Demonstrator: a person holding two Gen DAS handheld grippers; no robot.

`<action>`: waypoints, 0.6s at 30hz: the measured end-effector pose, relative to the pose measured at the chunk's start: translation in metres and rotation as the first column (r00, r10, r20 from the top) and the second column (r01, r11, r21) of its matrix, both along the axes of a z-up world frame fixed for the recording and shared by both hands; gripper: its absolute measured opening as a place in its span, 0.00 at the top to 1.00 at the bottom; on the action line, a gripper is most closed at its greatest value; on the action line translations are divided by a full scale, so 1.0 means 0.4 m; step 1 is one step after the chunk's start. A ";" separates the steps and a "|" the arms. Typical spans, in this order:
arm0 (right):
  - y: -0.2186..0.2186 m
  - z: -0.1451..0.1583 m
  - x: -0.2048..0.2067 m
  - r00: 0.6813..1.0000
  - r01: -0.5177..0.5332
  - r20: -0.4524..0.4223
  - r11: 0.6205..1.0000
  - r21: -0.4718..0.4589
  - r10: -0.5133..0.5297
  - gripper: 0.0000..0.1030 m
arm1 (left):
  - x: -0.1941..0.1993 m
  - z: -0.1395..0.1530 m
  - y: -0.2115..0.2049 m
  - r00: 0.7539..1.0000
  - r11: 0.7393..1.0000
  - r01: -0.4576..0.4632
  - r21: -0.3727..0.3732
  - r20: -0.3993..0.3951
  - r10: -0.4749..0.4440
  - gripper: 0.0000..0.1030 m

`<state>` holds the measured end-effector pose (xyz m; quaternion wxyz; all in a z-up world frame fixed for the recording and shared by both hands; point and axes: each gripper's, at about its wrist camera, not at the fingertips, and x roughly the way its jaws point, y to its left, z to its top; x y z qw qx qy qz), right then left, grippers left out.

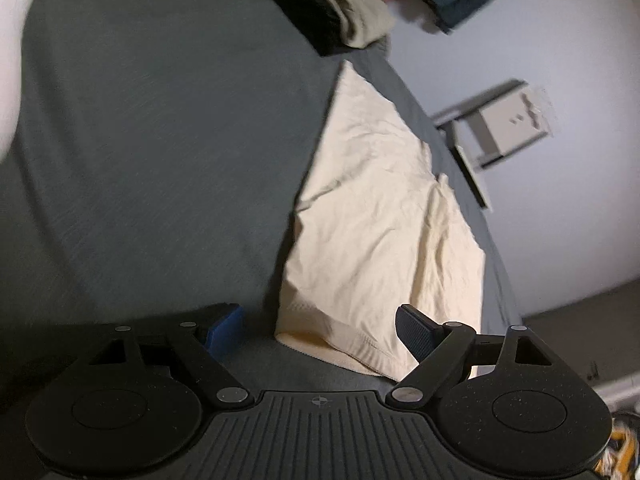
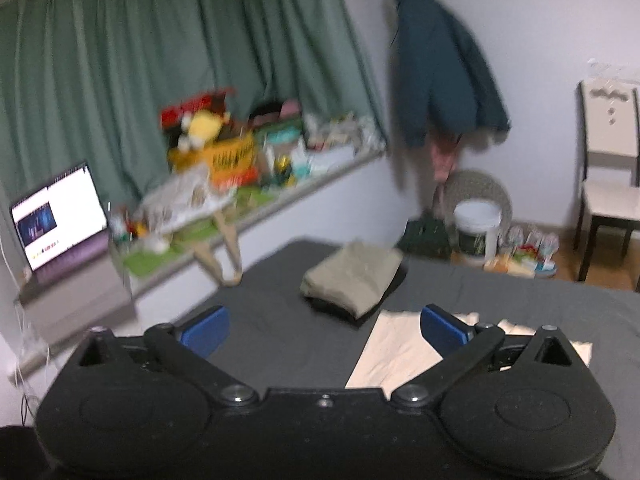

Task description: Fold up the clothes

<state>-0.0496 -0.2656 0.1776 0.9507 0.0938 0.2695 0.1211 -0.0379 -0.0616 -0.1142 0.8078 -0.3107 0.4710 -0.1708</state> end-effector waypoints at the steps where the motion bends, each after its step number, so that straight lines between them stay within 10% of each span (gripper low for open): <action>1: 0.018 -0.011 0.024 1.000 -0.012 -0.027 1.000 0.005 0.012 0.00 | 0.002 -0.002 0.000 1.000 1.000 0.015 -0.001 0.011 -0.015 0.18; 7: 0.105 -0.076 0.180 0.983 0.001 -0.183 1.000 -0.021 -0.005 0.03 | 0.009 -0.015 -0.002 0.996 0.997 0.077 -0.014 0.049 -0.076 0.38; 11: 0.180 -0.127 0.348 0.953 0.025 -0.291 0.982 -0.190 -0.080 0.26 | 0.012 -0.021 0.012 0.998 0.999 0.044 -0.022 0.039 -0.043 0.57; 18: 0.310 -0.329 0.632 0.862 -0.054 -0.455 0.852 -0.520 -0.224 0.35 | 0.016 -0.036 0.021 0.999 0.999 0.014 -0.029 0.040 -0.013 0.74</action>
